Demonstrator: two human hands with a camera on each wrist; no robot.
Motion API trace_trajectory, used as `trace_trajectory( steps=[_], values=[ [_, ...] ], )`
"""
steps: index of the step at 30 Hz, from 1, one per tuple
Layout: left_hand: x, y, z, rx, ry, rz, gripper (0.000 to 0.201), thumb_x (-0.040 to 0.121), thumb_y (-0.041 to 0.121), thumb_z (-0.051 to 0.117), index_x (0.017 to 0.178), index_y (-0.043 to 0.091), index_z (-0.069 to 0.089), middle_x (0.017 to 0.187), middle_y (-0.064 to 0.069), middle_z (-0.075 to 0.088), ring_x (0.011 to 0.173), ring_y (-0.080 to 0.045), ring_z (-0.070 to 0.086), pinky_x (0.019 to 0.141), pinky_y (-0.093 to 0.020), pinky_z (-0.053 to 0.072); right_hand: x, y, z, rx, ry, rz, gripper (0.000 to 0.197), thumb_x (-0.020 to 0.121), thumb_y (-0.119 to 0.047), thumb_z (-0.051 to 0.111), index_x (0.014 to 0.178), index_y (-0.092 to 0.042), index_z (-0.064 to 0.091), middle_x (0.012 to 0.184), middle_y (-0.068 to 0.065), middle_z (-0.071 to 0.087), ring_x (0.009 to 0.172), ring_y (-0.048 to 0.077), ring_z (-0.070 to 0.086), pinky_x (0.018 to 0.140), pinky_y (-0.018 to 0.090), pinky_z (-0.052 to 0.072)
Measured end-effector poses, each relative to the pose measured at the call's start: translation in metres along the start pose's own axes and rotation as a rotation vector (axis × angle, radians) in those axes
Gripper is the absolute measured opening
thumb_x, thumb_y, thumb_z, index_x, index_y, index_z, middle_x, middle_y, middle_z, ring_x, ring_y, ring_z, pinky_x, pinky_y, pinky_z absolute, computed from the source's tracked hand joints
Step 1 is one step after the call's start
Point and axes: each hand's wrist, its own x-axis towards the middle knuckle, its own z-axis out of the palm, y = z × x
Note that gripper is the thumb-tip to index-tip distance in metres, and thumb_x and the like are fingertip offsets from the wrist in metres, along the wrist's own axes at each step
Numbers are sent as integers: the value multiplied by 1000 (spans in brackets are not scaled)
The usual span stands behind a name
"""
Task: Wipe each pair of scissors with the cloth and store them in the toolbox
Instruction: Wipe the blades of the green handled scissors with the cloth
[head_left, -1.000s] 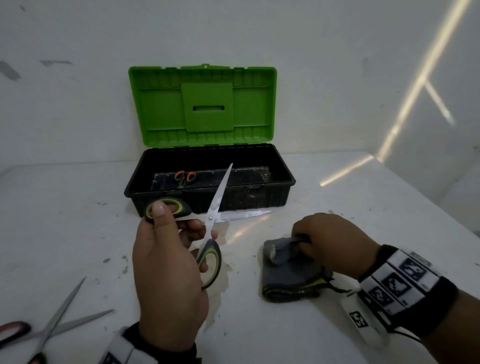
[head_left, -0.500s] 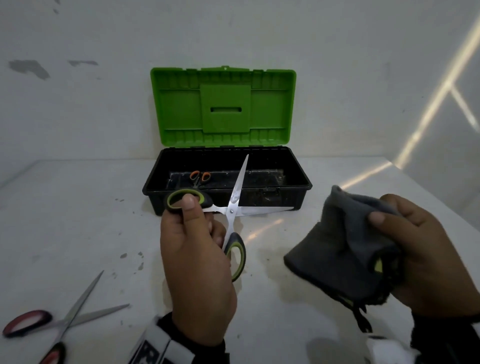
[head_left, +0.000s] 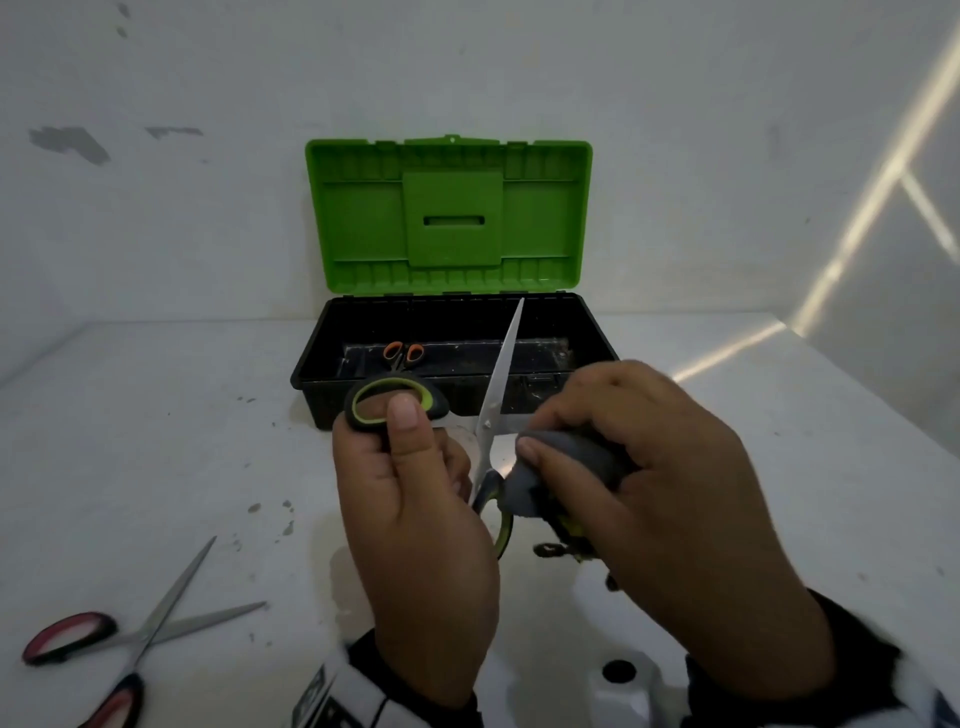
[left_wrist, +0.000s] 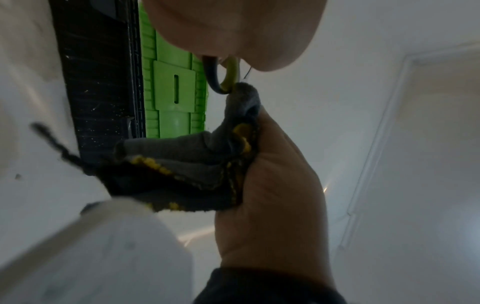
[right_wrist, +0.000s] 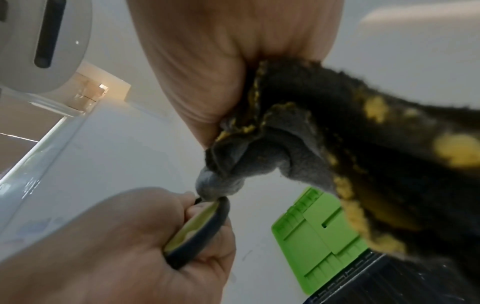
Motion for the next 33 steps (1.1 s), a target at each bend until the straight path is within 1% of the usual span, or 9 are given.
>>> trace_trajectory(
  steps=[4, 7, 12, 17, 21, 24, 27, 30, 33],
  values=[
    [-1, -6, -5, 46, -9, 45, 24, 99, 45, 41, 90, 26, 53, 57, 5, 38, 49, -11, 34, 44, -20, 31, 3, 2, 13, -82, 71, -47, 7, 85, -22, 71, 90, -18, 73, 88, -5, 62, 80, 5, 55, 73, 17, 46],
    [-1, -9, -6, 64, -2, 52, 22, 98, 43, 40, 90, 27, 54, 57, 6, 39, 49, -11, 36, 45, -21, 32, 1, 6, 21, -88, 149, -26, 11, 84, -27, 71, 87, -17, 68, 82, -6, 62, 75, 10, 56, 67, 27, 50],
    [-4, -11, -6, 30, 7, 19, 23, 97, 44, 42, 91, 26, 55, 57, 6, 40, 49, -10, 37, 45, -24, 33, -2, 11, 28, -120, 157, -105, 17, 85, -28, 73, 79, -12, 73, 81, -1, 67, 77, 9, 56, 75, 21, 46],
    [-4, -9, -6, -29, 18, -18, 28, 94, 47, 43, 92, 22, 56, 57, 5, 39, 49, -9, 36, 42, -23, 33, -9, 6, 26, -115, 118, -39, 29, 88, -38, 61, 95, -16, 78, 100, -1, 67, 89, 12, 60, 78, 16, 46],
    [0, -9, -5, -75, 33, -17, 23, 98, 37, 40, 91, 19, 52, 56, 3, 36, 49, -11, 33, 43, -25, 30, -18, 1, 26, -101, 32, 74, 43, 83, -54, 56, 112, -26, 72, 103, -9, 61, 92, 8, 56, 75, 9, 45],
    [0, -8, -4, -58, 31, 13, 21, 98, 37, 40, 90, 21, 52, 56, 5, 36, 48, -12, 33, 44, -25, 31, -23, -3, 30, -44, 30, 123, 51, 78, -59, 58, 119, -30, 66, 108, -14, 64, 97, 5, 58, 78, 12, 50],
    [-3, -8, -3, -52, 31, 21, 21, 98, 38, 40, 89, 24, 51, 55, 6, 37, 48, -11, 35, 44, -24, 32, -25, -3, 37, 81, 95, 178, 52, 78, -55, 60, 120, -25, 67, 110, -16, 68, 101, 0, 60, 83, 17, 53],
    [-4, -9, -3, -38, 28, 41, 23, 98, 37, 40, 93, 19, 53, 56, 6, 39, 49, -10, 36, 45, -21, 33, -27, 0, 45, 123, 147, 206, 46, 81, -49, 58, 117, -23, 69, 105, -14, 71, 100, -7, 60, 86, 6, 47],
    [-5, -11, -4, -21, 36, 36, 23, 98, 38, 40, 95, 18, 52, 57, 4, 38, 48, -11, 35, 42, -20, 32, -26, 2, 53, 32, 195, 162, 39, 83, -41, 56, 112, -20, 71, 99, -8, 74, 93, 1, 63, 86, 7, 47]
  ],
)
